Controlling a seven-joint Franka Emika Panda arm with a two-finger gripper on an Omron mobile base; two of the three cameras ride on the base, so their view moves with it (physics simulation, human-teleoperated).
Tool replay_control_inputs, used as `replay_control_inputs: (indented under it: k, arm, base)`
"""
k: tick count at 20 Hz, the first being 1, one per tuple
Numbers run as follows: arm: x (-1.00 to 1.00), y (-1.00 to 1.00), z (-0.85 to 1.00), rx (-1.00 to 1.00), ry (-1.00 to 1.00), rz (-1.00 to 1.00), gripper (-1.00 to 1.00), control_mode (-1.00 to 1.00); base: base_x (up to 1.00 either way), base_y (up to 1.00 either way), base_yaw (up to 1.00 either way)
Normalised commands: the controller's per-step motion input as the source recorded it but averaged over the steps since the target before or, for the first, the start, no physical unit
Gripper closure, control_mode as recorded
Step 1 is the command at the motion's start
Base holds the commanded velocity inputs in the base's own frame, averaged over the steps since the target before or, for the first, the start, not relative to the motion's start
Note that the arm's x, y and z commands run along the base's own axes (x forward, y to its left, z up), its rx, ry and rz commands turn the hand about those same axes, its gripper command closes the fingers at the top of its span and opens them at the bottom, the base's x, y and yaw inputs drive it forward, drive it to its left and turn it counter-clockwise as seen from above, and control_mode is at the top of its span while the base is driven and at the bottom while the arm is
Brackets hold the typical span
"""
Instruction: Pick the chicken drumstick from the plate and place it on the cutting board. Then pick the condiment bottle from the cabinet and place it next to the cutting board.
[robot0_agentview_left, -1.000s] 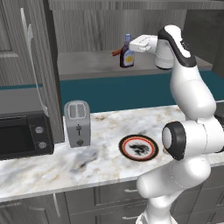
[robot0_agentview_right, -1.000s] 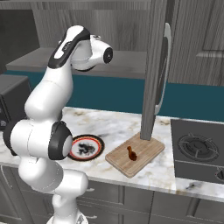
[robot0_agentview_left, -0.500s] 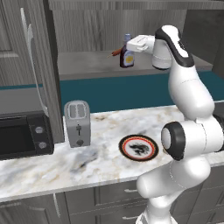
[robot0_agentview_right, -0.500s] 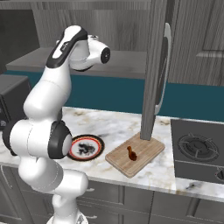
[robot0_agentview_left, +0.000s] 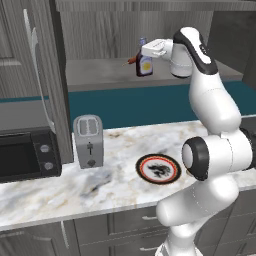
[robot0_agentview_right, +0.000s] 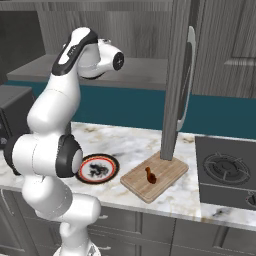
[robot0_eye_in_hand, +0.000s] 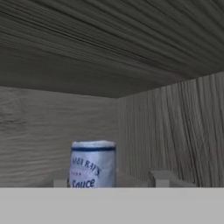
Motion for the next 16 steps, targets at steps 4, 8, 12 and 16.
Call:
replay_control_inputs:
  k: [4,8,12,16]
  arm:
    - [0.0,0.0,0.0,0.0,0.01,0.0,1.0,-1.0]
    - [0.0,0.0,0.0,0.0,0.01,0.0,1.0,-1.0]
    - [-0.12,0.0,0.0,0.0,0.01,0.0,1.0,-1.0]
    - [-0.28,0.0,0.0,0.0,0.0,0.0,1.0,-1.0]
  base:
    - [0.0,0.0,0.0]
    - [0.0,0.0,0.0]
    - [0.0,0.0,0.0]
    - [0.0,0.0,0.0]
